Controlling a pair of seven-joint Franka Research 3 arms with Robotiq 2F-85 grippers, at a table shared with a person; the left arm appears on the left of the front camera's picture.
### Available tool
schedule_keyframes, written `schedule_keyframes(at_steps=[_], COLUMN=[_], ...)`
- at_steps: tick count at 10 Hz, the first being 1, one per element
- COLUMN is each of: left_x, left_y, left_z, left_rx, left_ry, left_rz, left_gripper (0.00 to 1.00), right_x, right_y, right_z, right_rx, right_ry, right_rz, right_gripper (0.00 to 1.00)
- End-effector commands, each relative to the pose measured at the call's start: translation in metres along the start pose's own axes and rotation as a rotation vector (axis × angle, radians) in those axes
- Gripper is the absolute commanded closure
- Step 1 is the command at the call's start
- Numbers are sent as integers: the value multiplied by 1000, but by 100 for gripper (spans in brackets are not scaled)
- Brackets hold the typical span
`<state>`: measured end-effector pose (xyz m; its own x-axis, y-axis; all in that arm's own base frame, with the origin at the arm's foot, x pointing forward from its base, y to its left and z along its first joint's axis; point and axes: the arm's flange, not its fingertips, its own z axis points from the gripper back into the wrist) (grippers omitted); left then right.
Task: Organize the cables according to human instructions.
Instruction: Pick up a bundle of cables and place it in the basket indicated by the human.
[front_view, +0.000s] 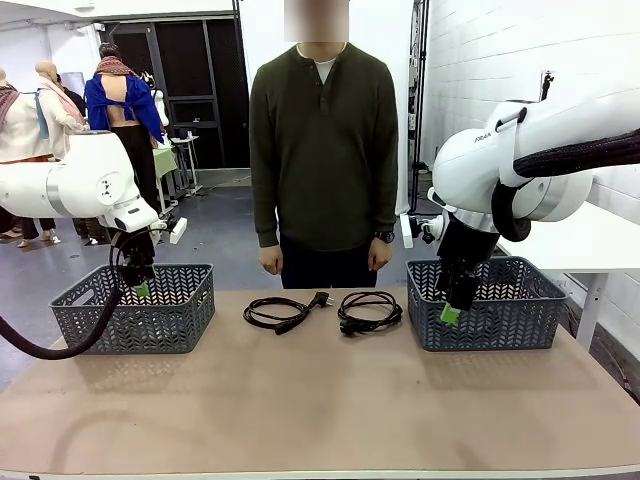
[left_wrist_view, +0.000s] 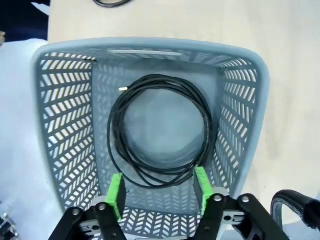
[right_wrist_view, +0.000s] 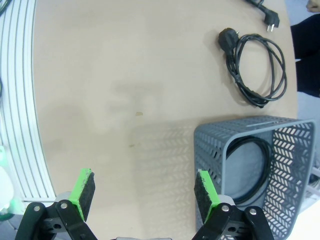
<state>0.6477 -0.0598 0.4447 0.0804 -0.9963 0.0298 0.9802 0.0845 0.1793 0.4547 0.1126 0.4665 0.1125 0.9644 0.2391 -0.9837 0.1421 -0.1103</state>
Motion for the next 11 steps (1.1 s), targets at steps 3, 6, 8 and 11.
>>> schedule_keyframes(at_steps=[3,6,8,11], left_x=[-1,0,0,0], left_y=[5,5,5,5], left_z=[30,29,29,29], left_rx=[23,28,28,28], left_ry=[35,3,3,3], left_rz=[30,17,17,17], left_gripper=[0,0,0,0], right_x=[2,2,2,2], right_y=[-2,-2,-2,-2], right_z=[0,0,0,0], right_rx=[-3,-3,-3,-3], right_ry=[6,6,6,6], right_rz=[-9,-9,-9,-9], right_gripper=[0,0,0,0])
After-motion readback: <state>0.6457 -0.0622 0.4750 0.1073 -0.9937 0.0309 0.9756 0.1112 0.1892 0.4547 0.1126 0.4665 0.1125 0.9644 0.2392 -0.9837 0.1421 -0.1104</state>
